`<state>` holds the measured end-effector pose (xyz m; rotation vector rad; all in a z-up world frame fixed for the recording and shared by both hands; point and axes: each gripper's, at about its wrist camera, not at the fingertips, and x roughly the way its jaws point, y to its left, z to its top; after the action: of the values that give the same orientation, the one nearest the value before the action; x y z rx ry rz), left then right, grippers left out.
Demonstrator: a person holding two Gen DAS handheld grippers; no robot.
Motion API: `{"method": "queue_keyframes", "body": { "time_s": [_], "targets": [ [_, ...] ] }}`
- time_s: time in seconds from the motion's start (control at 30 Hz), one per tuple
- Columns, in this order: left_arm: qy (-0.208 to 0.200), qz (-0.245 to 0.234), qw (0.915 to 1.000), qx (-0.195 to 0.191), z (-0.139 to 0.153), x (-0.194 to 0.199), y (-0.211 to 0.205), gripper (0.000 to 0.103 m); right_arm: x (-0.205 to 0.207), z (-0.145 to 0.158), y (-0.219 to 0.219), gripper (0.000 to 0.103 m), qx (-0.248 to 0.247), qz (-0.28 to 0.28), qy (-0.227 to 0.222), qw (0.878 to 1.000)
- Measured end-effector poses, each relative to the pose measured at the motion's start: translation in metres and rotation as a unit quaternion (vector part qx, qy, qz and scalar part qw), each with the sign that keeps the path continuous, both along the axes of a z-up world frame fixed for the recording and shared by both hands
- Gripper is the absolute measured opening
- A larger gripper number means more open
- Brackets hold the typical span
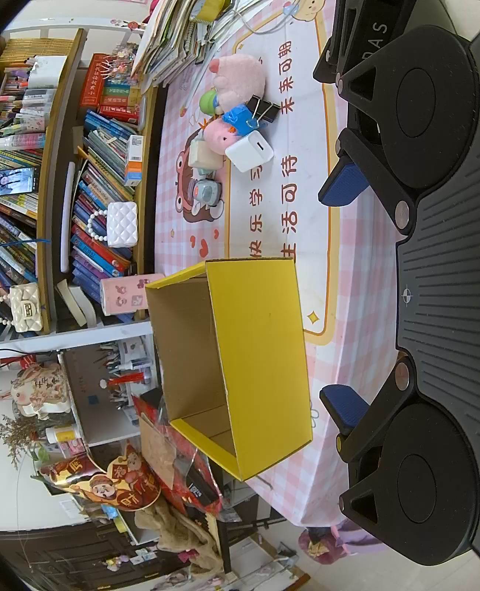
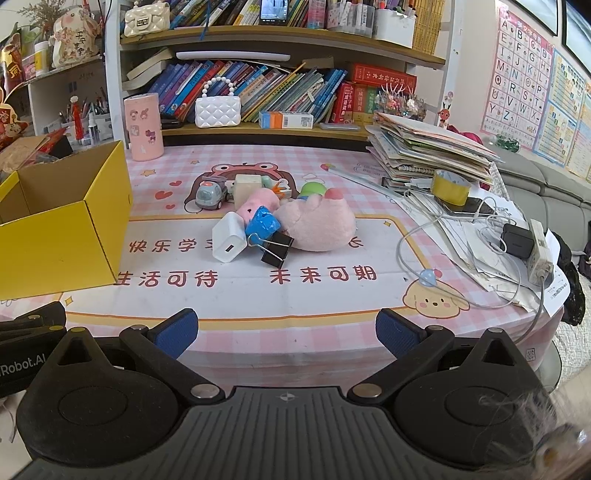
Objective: Organize objects
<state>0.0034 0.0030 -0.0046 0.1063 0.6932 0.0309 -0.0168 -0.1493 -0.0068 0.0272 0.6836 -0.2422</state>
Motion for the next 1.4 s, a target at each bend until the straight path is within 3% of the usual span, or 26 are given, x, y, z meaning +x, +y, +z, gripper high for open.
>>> {"method": "queue_keyframes", "body": {
  "time_s": [1.4],
  "targets": [
    [0.011,-0.011,0.9999,-0.007,0.0,0.012,0.006,0.103,0.005,-0.001,0.002,0.103,0.001,-0.003,0.003,1.0]
  ]
}}
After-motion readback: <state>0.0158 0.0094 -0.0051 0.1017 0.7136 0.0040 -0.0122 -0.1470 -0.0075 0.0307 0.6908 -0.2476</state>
